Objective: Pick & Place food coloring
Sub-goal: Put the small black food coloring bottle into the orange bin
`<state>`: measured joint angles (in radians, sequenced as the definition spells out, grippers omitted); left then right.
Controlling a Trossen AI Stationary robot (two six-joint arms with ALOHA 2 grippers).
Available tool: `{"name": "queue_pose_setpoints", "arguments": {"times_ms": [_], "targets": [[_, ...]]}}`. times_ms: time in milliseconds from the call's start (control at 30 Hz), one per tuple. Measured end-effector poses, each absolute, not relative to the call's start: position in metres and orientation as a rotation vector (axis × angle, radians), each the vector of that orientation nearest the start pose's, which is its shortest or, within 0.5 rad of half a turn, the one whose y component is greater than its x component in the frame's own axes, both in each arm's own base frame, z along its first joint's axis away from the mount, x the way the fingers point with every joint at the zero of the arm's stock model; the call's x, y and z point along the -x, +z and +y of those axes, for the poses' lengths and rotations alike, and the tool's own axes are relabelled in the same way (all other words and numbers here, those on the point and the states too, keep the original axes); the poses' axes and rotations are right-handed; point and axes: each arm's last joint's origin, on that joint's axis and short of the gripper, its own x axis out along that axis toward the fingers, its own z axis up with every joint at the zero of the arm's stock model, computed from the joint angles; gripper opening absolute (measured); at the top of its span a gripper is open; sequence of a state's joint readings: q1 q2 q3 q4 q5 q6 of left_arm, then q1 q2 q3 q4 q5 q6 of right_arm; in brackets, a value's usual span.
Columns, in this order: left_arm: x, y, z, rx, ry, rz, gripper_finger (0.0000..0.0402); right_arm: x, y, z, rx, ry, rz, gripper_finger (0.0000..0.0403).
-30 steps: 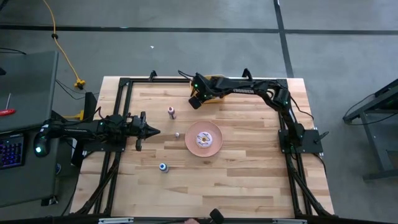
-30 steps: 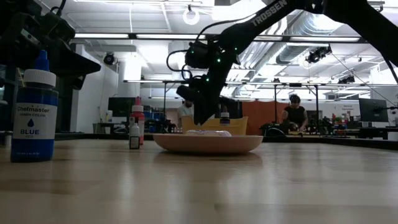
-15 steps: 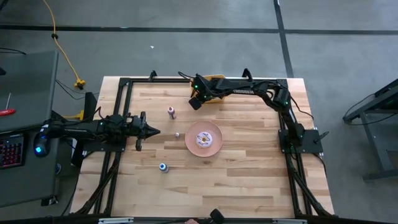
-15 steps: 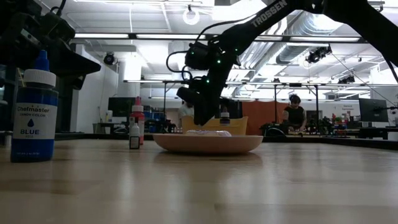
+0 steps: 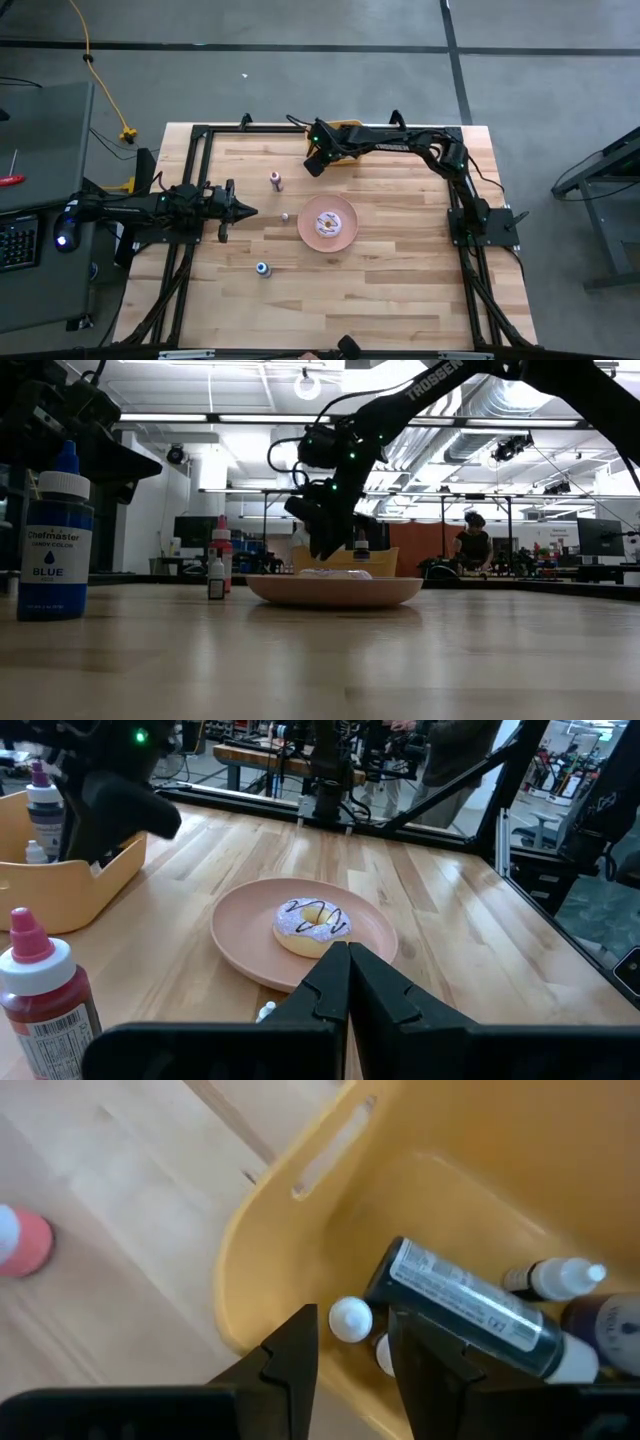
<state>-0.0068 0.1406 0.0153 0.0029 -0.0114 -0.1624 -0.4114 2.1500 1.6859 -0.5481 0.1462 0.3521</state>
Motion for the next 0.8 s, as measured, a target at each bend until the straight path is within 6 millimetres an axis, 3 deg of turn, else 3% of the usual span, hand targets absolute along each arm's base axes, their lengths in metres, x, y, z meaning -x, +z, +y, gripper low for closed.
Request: {"name": "queue_pose_setpoints", "arguments": {"times_ms": [267,567,800], "targets": [[-0.105,0.158,0.0,0.161,0.015,0.122,0.0001,-0.413,0.226,-0.184,-0.372,-0.627,0.856,0.0114],[-0.105,0.158,0.0,0.161,0.015,0.122,0.0001,-0.415,0.276,-0.149,-0.196,-0.224,0.734,0.0114],[-0.105,0.158,0.0,0.161,0.015,0.122,0.0001,-0.422,0.282,-0.123,-0.142,0.0,0.705,0.0114]]}}
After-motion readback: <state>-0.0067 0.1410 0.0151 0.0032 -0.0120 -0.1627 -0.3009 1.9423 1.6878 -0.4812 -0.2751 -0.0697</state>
